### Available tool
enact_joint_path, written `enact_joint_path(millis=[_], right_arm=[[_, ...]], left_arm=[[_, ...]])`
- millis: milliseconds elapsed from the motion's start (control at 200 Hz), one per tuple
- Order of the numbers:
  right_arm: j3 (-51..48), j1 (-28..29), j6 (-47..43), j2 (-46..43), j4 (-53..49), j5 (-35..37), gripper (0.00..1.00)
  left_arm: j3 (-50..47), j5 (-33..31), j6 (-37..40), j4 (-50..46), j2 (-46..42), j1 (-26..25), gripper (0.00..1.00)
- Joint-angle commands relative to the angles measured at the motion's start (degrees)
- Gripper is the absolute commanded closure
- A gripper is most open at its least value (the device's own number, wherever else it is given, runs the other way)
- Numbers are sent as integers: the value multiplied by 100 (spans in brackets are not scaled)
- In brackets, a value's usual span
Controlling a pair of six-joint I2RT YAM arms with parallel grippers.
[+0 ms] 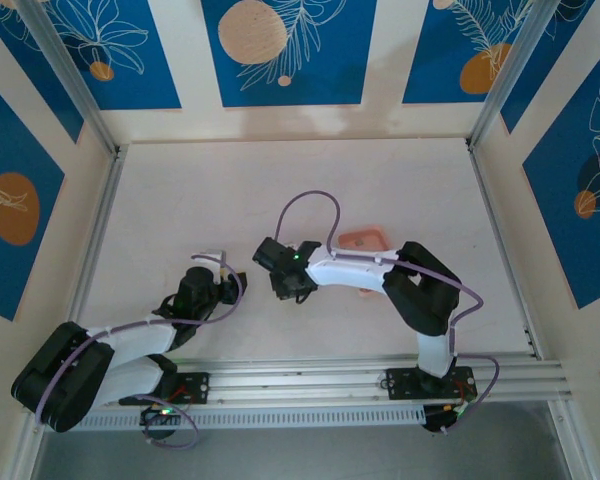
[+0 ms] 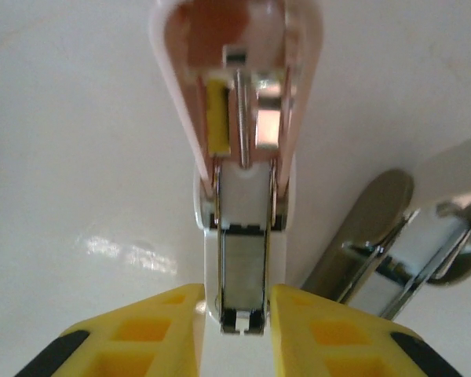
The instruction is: Load the staples into the stapler
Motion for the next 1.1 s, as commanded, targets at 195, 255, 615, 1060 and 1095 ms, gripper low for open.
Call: enact_joint_path(millis=[195,255,615,1060,1095], right_arm=[[-57,-90,-93,-987,-251,352,67],[-247,-198,-200,-1282,-63,269,66],[-1901,-1399,-1145,-2769,1611,-1554,59],[-3133,-1909,-1304,-3996,2309,-2265,53],[-3164,-1906,-1287,-4044,2305,-2266,52]], left_arm=[[567,475,84,-565,-324,55,41],[762,628,254,-794,-446,61,40],[1895,1799,413,-1402,111,20,27],[4182,3549,1517,-2955,2431,11,21],[4336,3594,1524,-3077,2596,16,21]])
